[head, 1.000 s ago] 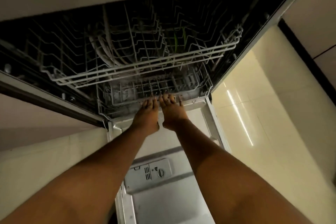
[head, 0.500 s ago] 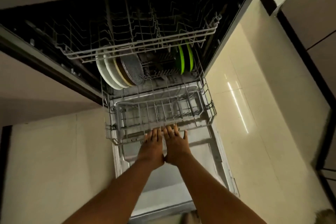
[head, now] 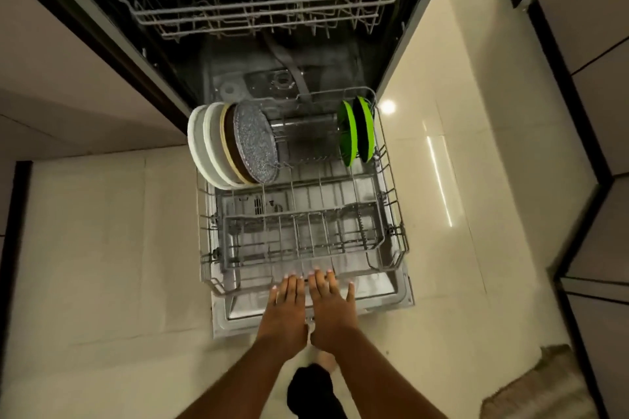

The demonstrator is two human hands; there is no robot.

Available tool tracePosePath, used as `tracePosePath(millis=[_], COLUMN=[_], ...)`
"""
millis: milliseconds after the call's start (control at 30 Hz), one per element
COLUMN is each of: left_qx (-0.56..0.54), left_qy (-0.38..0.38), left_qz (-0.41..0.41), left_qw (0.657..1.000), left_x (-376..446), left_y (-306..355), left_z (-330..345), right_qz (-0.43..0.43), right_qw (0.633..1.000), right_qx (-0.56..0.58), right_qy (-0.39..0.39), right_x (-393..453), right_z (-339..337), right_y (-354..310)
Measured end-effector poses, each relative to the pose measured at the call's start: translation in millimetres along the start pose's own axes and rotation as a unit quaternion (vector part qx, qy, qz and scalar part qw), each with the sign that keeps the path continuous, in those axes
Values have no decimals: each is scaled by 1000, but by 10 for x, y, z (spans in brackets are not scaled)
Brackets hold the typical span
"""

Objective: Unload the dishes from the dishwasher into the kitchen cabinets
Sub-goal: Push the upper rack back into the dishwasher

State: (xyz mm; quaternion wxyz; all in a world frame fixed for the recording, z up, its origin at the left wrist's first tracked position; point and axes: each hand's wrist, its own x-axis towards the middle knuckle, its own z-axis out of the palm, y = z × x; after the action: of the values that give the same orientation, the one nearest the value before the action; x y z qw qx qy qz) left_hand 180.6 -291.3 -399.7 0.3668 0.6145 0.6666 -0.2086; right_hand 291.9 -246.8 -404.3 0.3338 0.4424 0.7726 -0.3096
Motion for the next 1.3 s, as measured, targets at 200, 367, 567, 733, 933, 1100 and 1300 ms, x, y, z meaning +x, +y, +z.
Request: tracePosePath(millis=[200, 367, 567, 733, 933, 1100, 1300], left_qx=[7, -55, -50, -55, -137, -152, -172], left_qy=[31, 39, 117, 163, 250, 267, 290], left_qz=[16, 5, -14, -45, -96, -143, -162], left_qw=[999, 998, 992, 984, 954, 941, 928], left_x=[-140, -335, -1324, -2153, -3596, -4270, -4600], left_y=[-77, -201, -619, -1080, -1599, -1975, -2326], left_z=[188, 77, -31, -303, -757, -925, -1420], right_qz=[21, 51, 58, 28, -22, -75, -108], right_qw=[999, 997, 991, 978, 965, 959, 954], right_qx=[-24, -44, -41, -51, -38, -59, -61], right_qy=[29, 27, 115, 198, 257, 268, 273], right_x=[-90, -315, -1127, -1712, -2567, -2880, -2943], right_z=[71, 141, 43, -271, -701, -967, -1424], right_y=[-98, -327, -870, -1398, -2357, -3010, -3403])
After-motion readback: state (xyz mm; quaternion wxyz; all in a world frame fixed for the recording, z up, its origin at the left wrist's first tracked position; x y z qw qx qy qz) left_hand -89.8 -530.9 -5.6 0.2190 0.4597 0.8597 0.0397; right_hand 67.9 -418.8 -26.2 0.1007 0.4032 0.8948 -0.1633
